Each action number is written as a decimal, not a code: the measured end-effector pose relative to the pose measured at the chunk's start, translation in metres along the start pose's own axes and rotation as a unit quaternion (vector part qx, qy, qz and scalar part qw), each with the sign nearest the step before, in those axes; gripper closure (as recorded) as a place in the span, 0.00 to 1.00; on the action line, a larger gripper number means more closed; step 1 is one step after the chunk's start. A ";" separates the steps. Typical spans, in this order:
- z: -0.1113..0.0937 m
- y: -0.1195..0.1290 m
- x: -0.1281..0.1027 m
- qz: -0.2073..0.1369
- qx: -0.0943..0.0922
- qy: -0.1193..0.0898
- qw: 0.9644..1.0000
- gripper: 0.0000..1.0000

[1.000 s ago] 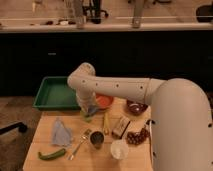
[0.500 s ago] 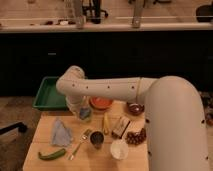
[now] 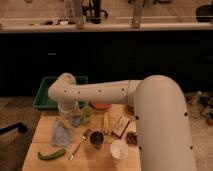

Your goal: Wipe red bowl with sponge

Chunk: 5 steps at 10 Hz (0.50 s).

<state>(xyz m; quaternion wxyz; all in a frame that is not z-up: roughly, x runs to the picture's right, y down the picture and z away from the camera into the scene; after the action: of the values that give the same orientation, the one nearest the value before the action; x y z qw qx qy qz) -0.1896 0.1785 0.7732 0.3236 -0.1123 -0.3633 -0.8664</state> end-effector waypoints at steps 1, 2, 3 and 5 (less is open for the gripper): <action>0.006 -0.009 0.003 -0.008 0.007 -0.003 1.000 1.00; 0.011 -0.014 0.003 -0.013 0.011 -0.009 1.000 1.00; 0.015 -0.019 0.004 -0.018 0.015 -0.014 1.000 1.00; 0.016 -0.023 0.005 -0.022 0.016 -0.016 1.000 1.00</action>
<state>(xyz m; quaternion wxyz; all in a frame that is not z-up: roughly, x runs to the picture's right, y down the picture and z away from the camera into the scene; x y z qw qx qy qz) -0.2085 0.1995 0.7742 0.3007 -0.1127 -0.3845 -0.8655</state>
